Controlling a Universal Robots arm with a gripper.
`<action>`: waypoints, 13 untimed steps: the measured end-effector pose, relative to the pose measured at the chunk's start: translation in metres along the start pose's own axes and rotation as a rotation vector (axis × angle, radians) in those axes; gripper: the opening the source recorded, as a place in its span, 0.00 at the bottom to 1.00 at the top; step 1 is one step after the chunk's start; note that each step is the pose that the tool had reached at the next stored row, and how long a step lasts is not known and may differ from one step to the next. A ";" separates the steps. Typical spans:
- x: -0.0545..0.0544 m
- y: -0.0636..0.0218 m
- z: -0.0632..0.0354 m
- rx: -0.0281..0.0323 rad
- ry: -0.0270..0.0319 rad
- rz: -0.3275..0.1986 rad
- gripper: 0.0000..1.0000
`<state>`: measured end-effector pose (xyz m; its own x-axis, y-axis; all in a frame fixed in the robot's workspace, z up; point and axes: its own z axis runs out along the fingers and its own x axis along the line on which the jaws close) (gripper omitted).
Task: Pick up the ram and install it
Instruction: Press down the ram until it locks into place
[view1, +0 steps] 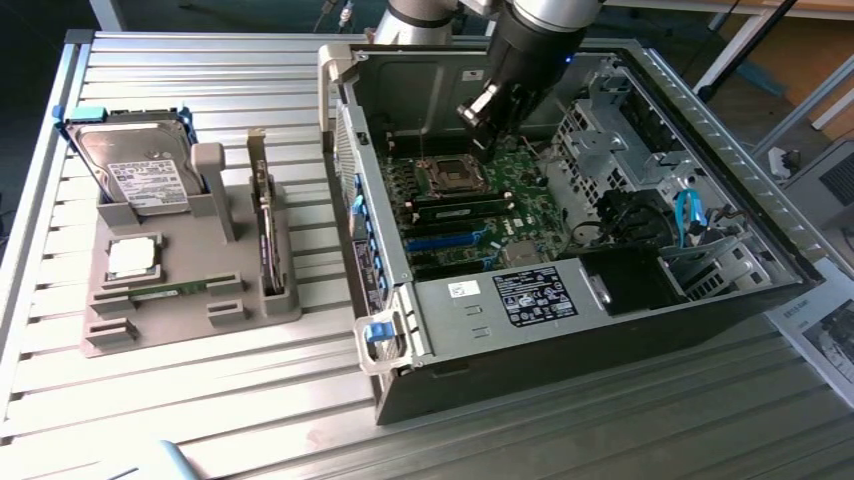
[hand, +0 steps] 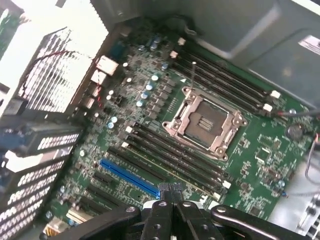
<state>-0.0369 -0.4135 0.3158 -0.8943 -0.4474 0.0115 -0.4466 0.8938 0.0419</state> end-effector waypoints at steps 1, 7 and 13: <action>0.000 0.0000 0.0001 -0.0004 -0.0014 0.033 0.10; 0.000 0.0000 0.0009 -0.0029 -0.0107 0.254 0.10; 0.000 -0.0001 0.0013 -0.0046 -0.0169 0.402 0.10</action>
<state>-0.0369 -0.4135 0.3144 -0.9981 -0.0611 0.0115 -0.0606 0.9973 0.0419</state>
